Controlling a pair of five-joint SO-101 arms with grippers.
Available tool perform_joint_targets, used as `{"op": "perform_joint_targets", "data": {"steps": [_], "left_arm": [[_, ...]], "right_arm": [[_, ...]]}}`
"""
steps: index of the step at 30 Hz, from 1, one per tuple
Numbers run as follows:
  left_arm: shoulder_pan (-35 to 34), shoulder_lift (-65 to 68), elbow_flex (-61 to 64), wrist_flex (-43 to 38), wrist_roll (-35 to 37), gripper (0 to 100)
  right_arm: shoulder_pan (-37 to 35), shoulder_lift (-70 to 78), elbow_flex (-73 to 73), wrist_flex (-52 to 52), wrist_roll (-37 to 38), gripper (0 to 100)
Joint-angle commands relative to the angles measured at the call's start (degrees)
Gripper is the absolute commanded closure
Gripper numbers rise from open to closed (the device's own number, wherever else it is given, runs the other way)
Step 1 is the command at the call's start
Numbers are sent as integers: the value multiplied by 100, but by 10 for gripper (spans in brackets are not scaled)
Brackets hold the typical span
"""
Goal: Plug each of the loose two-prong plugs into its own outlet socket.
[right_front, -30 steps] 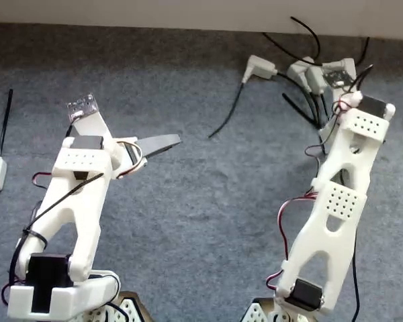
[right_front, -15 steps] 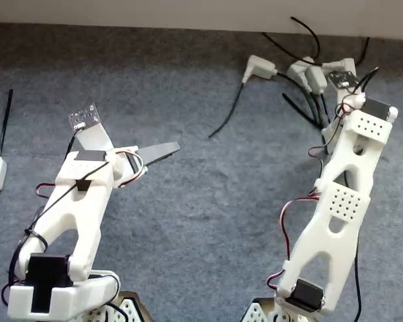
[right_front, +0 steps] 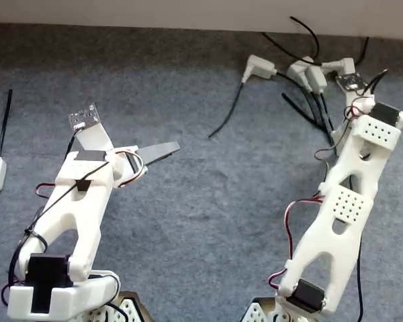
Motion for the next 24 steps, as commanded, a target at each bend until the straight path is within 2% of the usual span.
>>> {"op": "perform_joint_targets", "data": {"steps": [1, 13, 17, 21, 24], "left_arm": [[110, -207, -22, -70, -35, 299], [110, -207, -22, -70, -35, 299], [110, -207, -22, -70, -35, 299], [110, -207, -31, -70, -35, 299], [110, -207, -31, -70, -35, 299]], "right_arm": [[145, -136, -725, 4, 53, 630], [259, -127, 338, -971, 88, 631], [259, -127, 998, -1473, 818, 632], [268, -127, 1543, -1851, 1152, 632], [268, -127, 1789, -2132, 1345, 698]]}}
